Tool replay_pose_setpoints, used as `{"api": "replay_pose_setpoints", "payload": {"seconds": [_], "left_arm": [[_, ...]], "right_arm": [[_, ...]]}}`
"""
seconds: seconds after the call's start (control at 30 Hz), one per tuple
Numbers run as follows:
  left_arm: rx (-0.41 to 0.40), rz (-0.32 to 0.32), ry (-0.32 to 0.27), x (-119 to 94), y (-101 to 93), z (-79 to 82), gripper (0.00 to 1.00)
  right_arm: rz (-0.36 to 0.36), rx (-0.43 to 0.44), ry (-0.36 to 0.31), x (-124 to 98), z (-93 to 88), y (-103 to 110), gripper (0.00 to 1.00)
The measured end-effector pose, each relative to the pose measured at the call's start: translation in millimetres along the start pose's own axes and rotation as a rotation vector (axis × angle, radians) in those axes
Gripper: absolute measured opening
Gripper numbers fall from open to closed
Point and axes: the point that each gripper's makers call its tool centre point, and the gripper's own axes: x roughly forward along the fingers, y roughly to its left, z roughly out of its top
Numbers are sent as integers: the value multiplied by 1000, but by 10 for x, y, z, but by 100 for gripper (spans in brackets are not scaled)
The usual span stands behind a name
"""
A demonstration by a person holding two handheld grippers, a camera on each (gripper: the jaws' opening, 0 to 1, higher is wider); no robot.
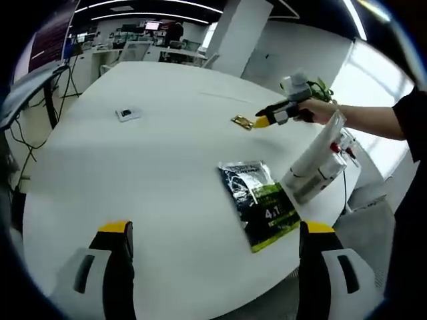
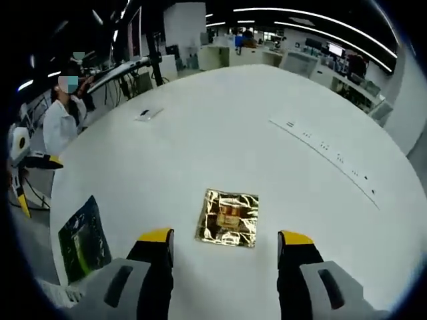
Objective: Arrange the skincare products in the storage area until every visible bottle or jar stands upright without overlapping.
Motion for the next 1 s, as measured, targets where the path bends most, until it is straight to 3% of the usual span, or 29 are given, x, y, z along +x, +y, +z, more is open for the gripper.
{"api": "replay_pose_setpoints", "payload": {"seconds": [0.23,0.63,0.83,1.0], "left_arm": [[-7,-9,-2,25,5,-4,96],[-6,-14,13,33,11,-60,95],[3,-26,23,61,-39,-76,95],[9,-34,22,68,-61,-64,95]], "right_arm": [[1,39,60,127,-1,-47,58],[-20,5,136,179,-27,-42,50],[-56,-1,134,167,-37,-113,36],[-50,-1,136,181,-31,-130,33]]}}
